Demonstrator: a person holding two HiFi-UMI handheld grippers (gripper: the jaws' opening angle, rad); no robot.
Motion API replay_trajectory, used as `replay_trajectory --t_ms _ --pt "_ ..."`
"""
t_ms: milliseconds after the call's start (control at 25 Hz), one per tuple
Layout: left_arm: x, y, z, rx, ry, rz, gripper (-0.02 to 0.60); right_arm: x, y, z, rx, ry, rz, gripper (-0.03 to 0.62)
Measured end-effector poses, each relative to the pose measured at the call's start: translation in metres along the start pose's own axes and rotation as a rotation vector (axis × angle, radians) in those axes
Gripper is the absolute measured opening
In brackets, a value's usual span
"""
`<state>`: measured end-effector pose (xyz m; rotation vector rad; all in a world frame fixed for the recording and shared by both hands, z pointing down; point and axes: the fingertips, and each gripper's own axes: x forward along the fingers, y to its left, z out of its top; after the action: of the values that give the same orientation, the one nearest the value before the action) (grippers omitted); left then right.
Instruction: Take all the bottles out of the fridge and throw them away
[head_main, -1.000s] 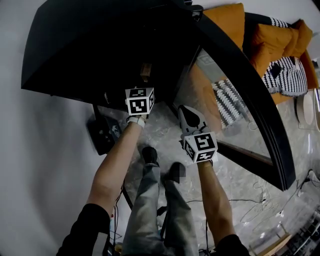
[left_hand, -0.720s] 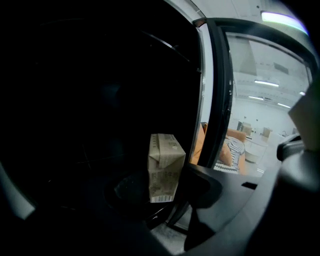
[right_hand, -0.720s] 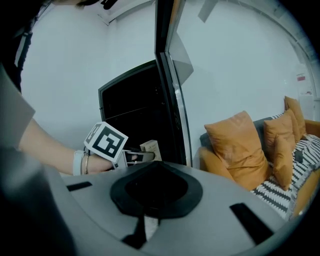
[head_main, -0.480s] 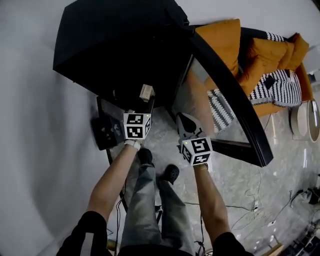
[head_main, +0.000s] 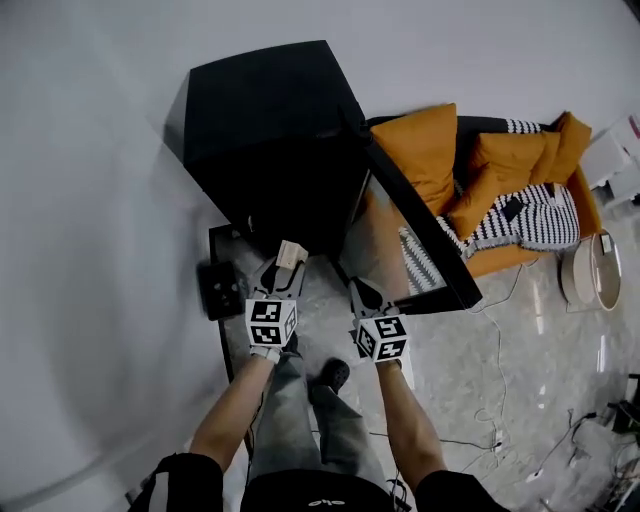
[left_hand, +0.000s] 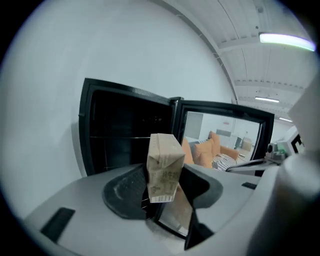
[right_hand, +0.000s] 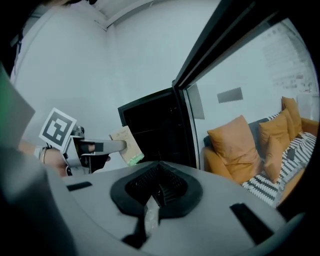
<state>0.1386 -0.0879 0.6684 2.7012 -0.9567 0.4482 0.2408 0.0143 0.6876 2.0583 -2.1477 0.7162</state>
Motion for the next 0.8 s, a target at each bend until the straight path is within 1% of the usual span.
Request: replay_trajectory --t_ms 200,400,640,800 --pt "-0.05 -0.013 0.037 0.008 -0.035 0.011 0.204 -0.04 0.012 0.03 0.027 -0.028 -0.018 0.009" --pt "-0.081 -0.031 0.055 -0.01 -0.046 0.017 0.204 -0.064 0.02 0.047 0.02 -0.024 -0.016 0.009" --pt "-0.1 -0.026 0.062 -0.032 -0.052 0.052 0.204 -0.059 0.035 0.064 -0.002 -0.016 0.026 0.009" --pt "-0.118 -0.001 0.06 -0.061 -0.062 0.112 0.204 -0.04 0.06 0.072 -0.029 -0.006 0.083 0.009"
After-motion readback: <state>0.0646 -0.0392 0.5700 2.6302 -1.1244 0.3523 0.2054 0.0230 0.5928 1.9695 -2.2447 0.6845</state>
